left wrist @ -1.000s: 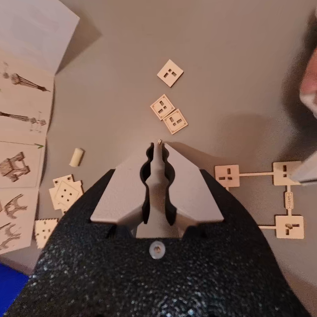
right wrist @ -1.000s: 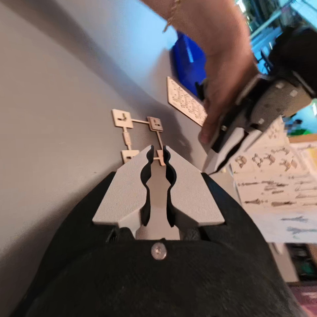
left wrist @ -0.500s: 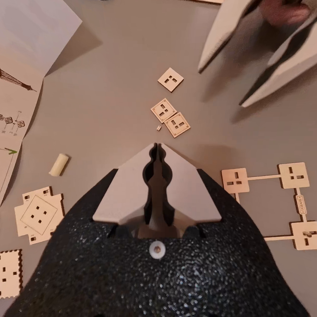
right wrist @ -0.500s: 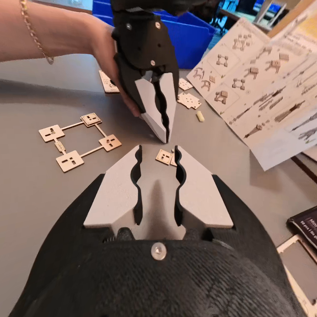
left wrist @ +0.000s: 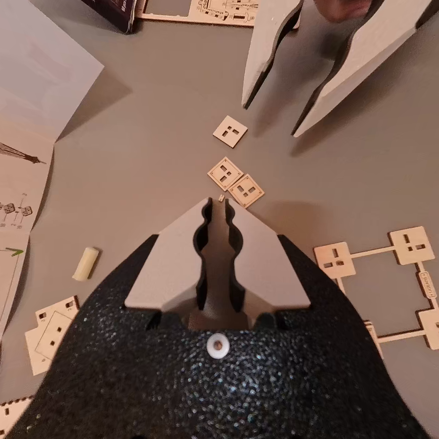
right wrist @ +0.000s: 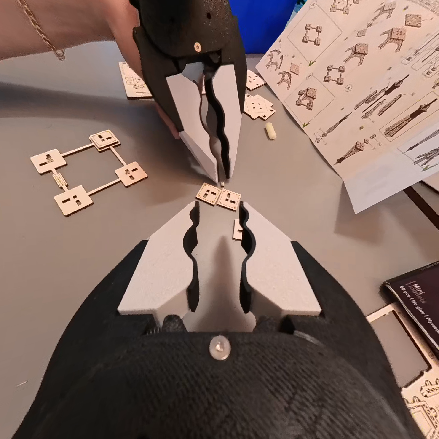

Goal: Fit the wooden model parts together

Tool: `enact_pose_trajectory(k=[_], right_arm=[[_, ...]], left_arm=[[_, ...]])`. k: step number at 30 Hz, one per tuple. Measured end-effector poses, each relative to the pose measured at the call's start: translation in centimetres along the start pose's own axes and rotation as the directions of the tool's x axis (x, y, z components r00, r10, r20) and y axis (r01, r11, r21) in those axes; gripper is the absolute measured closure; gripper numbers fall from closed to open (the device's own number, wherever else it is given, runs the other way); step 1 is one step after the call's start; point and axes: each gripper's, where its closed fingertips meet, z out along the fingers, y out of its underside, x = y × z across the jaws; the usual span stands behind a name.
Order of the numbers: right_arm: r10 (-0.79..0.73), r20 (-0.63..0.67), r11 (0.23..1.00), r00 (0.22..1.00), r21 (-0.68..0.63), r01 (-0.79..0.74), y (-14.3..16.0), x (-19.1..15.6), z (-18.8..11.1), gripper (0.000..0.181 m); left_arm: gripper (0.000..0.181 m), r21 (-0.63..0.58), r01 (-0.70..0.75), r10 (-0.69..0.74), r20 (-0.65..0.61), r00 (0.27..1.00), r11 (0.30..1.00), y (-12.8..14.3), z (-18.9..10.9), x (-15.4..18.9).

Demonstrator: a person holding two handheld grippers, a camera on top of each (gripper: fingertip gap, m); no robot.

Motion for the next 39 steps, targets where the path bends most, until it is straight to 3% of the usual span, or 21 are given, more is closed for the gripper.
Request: enact_pose_trajectory(k=[5,13,18,21,23,25,27,32,39], right_arm=[[0.034,-0.005,0.999,0.999,0.014,-0.034,0.0,0.5,-0.1,0.15],[0.048,-0.015,0.997,0.999,0.053,-0.047,-0.3,0.7,-0.1,0.159],[0.102,0.027,0.99,0.994,0.093,-0.104,-1.2,-0.3,0.0,0.157],[0.206,0.103,0.956,0.973,0.19,-0.223,-3.0,-1.4,-0.7,0.161],[0.31,0.123,0.916,0.943,0.227,-0.331,-3.6,-1.1,-1.3,0.166],[0.287,0.039,0.938,0.957,0.189,-0.289,-2.7,-0.5,-1.5,0.163],[0.255,-0.039,0.953,0.966,0.179,-0.244,-2.4,-0.1,-1.8,0.159],[0.221,-0.094,0.971,0.971,0.114,-0.21,-1.1,-1.0,-2.1,0.159],[0.225,-0.113,0.971,0.968,0.111,-0.213,-0.2,-0.7,-2.1,0.162]], left_arm=[[0.181,0.005,0.012,-0.012,-0.015,1.0,1.0,0.1,0.3,0.1],[0.181,0.008,-0.071,0.069,0.122,0.99,0.997,-0.1,-0.6,1.1],[0.181,0.107,-0.141,0.103,0.302,0.948,0.984,-3.0,-2.8,1.7],[0.181,0.136,-0.248,0.159,0.468,0.869,0.959,-4.8,-4.9,3.0],[0.181,0.094,-0.286,0.19,0.549,0.814,0.954,-4.6,-5.8,3.6],[0.181,0.05,-0.249,0.176,0.575,0.799,0.967,-3.5,-6.0,3.2],[0.181,0.065,-0.175,0.113,0.538,0.836,0.982,-2.6,-5.6,2.7],[0.176,0.086,0.108,-0.132,0.354,0.926,0.99,-1.0,-2.9,0.8],[0.174,0.045,0.173,-0.179,0.261,0.949,0.984,0.3,-0.3,-0.1]])
